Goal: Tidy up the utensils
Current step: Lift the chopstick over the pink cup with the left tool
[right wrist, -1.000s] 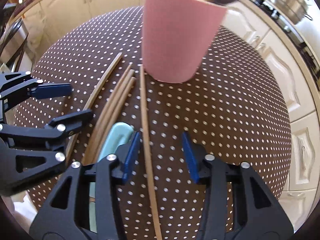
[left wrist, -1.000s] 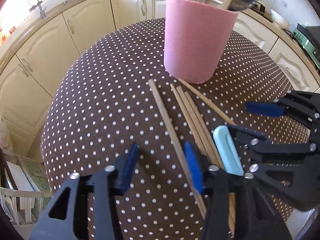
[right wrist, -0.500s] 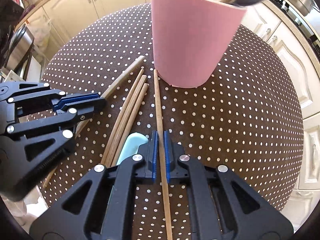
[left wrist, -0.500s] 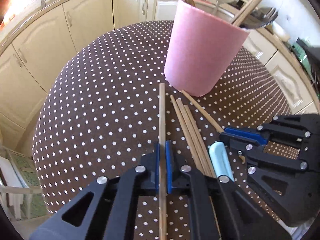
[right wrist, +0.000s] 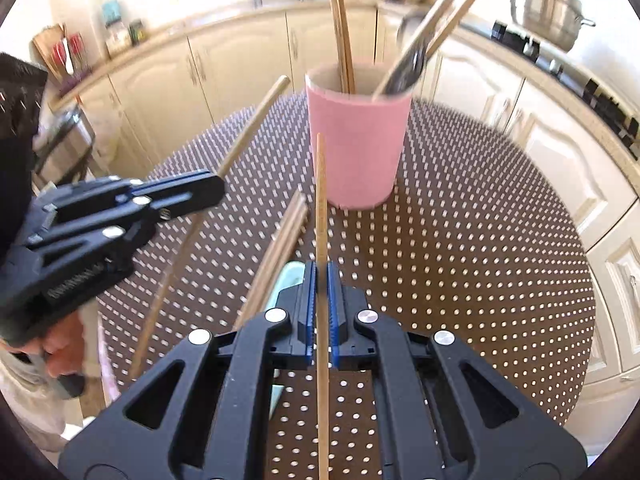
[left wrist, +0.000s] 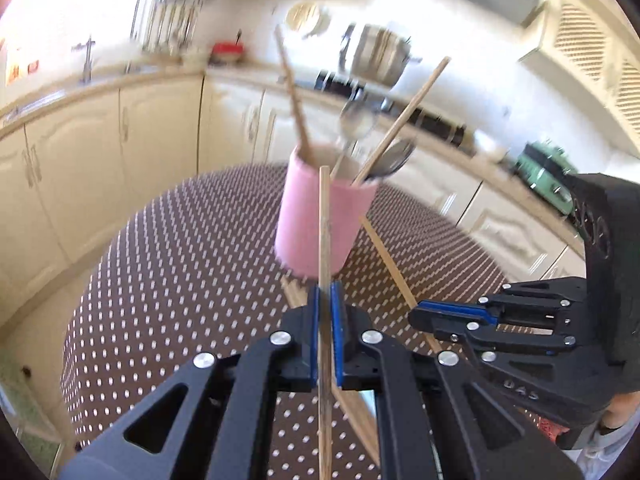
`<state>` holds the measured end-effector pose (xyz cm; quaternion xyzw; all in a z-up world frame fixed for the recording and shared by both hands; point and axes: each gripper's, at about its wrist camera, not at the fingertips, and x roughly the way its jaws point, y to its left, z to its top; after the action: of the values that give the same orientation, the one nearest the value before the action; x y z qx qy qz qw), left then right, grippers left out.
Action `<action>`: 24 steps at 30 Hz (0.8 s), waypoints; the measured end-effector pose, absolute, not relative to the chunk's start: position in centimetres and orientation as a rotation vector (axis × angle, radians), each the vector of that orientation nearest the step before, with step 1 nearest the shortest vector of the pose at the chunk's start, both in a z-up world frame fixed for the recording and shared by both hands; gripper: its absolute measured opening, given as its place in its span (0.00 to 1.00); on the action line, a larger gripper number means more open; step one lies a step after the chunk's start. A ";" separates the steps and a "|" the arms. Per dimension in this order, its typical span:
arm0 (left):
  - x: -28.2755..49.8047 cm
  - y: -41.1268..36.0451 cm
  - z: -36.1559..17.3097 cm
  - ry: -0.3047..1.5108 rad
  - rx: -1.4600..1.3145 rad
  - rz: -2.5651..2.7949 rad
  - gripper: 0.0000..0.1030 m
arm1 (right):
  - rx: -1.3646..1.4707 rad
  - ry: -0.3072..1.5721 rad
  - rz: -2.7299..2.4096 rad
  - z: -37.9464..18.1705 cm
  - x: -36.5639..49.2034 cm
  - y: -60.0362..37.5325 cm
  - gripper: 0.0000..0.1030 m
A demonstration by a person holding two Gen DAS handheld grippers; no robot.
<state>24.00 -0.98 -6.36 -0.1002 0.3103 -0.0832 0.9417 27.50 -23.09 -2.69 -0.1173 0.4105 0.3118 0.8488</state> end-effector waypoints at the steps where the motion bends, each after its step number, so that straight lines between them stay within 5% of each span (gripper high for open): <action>1: 23.2 -1.1 -6.1 0.609 -0.197 -0.177 0.06 | -0.232 0.839 0.660 -2.1 27.0 -23.2 0.06; 24: 24.0 -4.2 1.9 -0.004 -0.218 -0.178 0.06 | 0.057 0.351 0.636 9.8 27.8 -23.3 0.06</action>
<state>24.04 -4.24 1.91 -0.1084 -0.0020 -0.0889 0.9901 27.81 -23.26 9.76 0.0278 0.1716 0.3109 0.9344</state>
